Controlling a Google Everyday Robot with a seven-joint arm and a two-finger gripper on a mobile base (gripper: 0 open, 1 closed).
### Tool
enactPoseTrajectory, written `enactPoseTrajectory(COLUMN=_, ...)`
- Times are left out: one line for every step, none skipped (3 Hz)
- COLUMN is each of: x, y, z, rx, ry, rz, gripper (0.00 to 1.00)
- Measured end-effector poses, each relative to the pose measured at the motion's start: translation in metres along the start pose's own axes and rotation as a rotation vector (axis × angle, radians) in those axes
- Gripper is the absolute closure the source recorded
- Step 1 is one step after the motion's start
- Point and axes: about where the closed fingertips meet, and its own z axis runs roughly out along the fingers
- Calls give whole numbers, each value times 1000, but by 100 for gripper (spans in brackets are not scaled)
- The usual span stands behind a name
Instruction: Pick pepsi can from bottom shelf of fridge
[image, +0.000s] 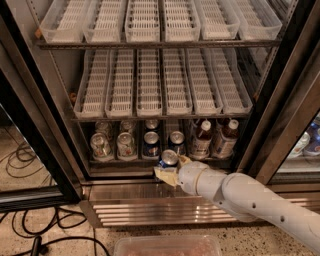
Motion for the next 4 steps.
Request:
enactPoseTrajectory(x=10, y=14, z=-32, rx=-88, ry=49, rz=-1, gripper=100)
enactPoseTrajectory(x=12, y=36, z=-47, rx=-216, ry=124, rz=-23, gripper=100)
enactPoseTrajectory(x=14, y=63, z=-53, rx=-313, ry=157, rz=-50, gripper=100)
enactPoseTrajectory(x=14, y=64, z=-53, rx=-320, ry=159, rz=-50, gripper=100)
